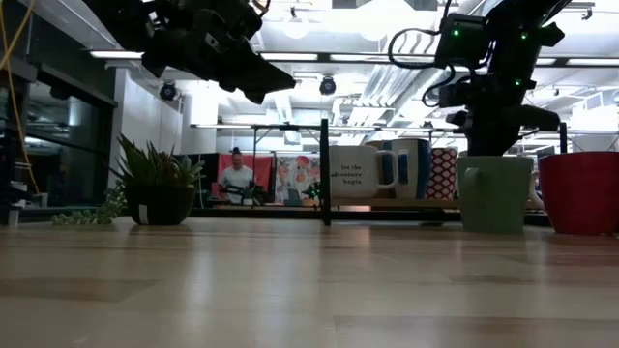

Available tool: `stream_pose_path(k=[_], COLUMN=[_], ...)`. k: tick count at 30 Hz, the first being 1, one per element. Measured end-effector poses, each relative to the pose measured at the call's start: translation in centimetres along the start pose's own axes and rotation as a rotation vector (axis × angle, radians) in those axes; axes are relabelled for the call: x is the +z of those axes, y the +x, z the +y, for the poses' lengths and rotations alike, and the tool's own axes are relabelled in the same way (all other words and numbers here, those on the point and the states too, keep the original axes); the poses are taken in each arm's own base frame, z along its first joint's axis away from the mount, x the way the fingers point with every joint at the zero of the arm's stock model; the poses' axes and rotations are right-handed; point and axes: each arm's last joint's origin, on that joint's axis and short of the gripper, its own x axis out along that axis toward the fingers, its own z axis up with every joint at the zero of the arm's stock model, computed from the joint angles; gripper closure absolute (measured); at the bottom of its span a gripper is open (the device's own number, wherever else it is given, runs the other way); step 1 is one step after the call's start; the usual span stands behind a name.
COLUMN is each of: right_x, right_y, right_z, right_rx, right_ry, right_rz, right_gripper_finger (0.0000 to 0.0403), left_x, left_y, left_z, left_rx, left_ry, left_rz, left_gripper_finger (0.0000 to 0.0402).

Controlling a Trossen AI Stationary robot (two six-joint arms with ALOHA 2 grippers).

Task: Place coffee mugs
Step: Put the green mug on the shelf

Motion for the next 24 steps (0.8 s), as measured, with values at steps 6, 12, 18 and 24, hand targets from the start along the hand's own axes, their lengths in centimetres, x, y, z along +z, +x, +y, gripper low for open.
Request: stream_pose_path(k=[6, 12, 18, 24], right_x=[0.1, 0.3, 0.9, 1.4], right_y=[0.0, 0.0, -0.1, -0.1], right_z=[0.4, 0.9, 1.5, 1.9], right_rx=[0.084, 0.136, 0.121, 0.107], right_ry=[-0.125, -0.255, -0.391, -0.401], right_rz=[-0.041, -0.067, -0.114, -0.157], right_gripper_finger=[0.0403, 0.0403, 0.0403, 0.0377], left_x=[0.0, 0.0, 0.0, 0.0], left_y=[0.0, 0.0, 0.0, 0.0], left_z=[0.0, 0.0, 0.0, 0.0], left_rx=[0.000, 0.003, 0.004, 0.004], left_ry=[0.000, 0.003, 0.002, 0.002], left_rz=[0.000, 0.000, 0.000, 0.000], left_gripper_finger=[0.0350, 0.0350, 0.0350, 0.0350])
